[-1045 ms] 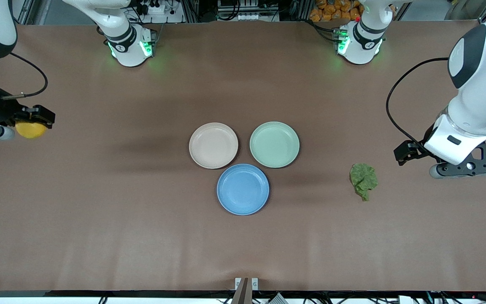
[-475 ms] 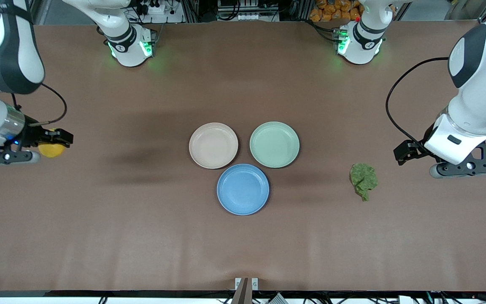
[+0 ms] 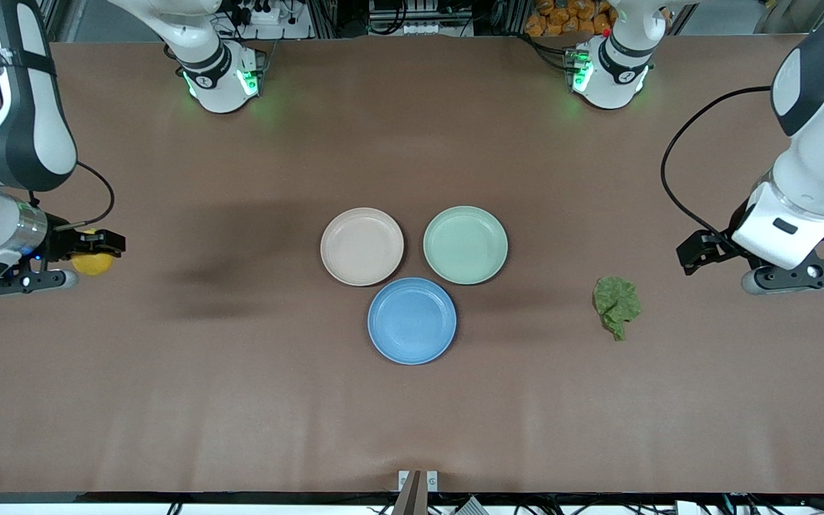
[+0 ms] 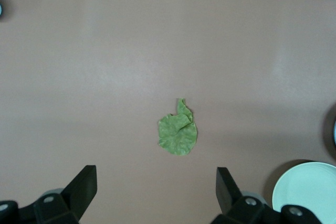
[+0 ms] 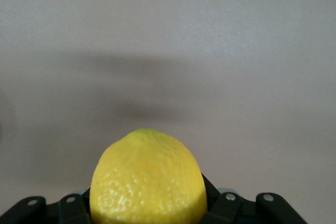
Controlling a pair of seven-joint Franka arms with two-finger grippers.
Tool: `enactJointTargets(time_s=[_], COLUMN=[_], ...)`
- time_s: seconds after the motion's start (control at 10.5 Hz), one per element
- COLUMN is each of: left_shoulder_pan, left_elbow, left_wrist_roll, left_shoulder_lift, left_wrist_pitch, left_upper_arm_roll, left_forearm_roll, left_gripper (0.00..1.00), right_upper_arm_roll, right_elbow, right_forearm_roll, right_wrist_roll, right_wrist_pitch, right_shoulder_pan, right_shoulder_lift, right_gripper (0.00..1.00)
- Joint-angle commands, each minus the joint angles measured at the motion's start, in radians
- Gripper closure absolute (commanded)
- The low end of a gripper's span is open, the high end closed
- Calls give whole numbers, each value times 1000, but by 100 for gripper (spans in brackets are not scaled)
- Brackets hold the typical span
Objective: Pick lemon and lettuce from plates
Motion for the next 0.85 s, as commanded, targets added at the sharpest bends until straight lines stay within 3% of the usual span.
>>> enactJointTargets(time_s=[0.0, 0.28, 0.47, 0.76], left_shoulder_pan=[7, 6, 6, 6], left_elbow=[-6, -6, -5, -6], left_wrist_roll=[23, 32, 32, 32], left_shoulder_lift=[-52, -85, -89, -103], left_wrist_pitch=[-51, -118, -137, -144], left_upper_arm_roll=[0, 3, 0, -3], left_forearm_roll=[-44, -97, -98, -98], left_gripper=[0, 0, 0, 0], right_upper_arm_roll=[13, 13, 13, 13], right_elbow=[-104, -155, -265, -349], right_forearm_roll=[0, 0, 0, 0], right_wrist_roll=[-13, -13, -13, -13], right_wrist_pitch=[133, 188, 306, 417], right_shoulder_pan=[-9, -3, -5, -3], right_shoulder_lift=[-5, -5, -19, -15], right_gripper=[61, 61, 61, 61])
